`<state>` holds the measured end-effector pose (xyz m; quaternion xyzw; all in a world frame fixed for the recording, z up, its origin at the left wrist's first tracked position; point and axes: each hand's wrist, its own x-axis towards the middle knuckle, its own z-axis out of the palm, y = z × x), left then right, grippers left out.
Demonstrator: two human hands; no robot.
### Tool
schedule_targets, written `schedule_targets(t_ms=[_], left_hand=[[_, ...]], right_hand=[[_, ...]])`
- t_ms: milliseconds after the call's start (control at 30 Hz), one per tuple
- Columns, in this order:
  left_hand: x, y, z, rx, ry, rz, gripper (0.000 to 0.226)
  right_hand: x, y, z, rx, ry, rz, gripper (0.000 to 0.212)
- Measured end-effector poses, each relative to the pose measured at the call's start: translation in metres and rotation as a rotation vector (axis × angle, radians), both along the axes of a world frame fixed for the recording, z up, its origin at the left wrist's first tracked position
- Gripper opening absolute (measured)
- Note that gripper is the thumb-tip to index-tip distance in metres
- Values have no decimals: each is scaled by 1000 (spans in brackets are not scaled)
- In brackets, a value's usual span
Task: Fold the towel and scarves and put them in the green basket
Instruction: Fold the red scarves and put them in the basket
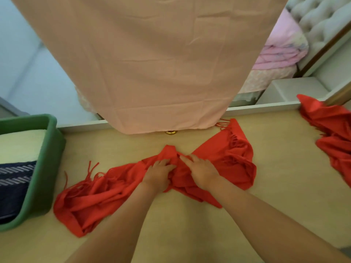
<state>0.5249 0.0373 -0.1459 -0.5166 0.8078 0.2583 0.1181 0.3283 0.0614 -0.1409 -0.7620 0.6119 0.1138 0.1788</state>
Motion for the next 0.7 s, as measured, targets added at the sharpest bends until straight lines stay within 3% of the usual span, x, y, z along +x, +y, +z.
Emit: schedule_targets(t_ms=[133,267,433,500,567,600,700], left_hand=[[17,-3,-2,-106,203,161,42],[21,-12,16,-300,273,359,43],[35,-46,44,-682,244,722,49],[35,-52,49,-763,164,780,58],[29,-48,43,-818,136,612,56],[24,-42,37,-811,133,460,50],[12,-16,10,-563,190,52,32]], right_hand=[[-20,-6,-2,-74,-53,-75,42],[-48,-21,17,-294,-89,-383,21],[-84,-48,34,-397,31,-698,25],[-79,-50,30,-491,75,-641,39],[-66,-46,19,-562,28,-436,50],[-57,-41,12,-528,-84,-325,46],[-27,-18,-3,-109,-386,-53,23]])
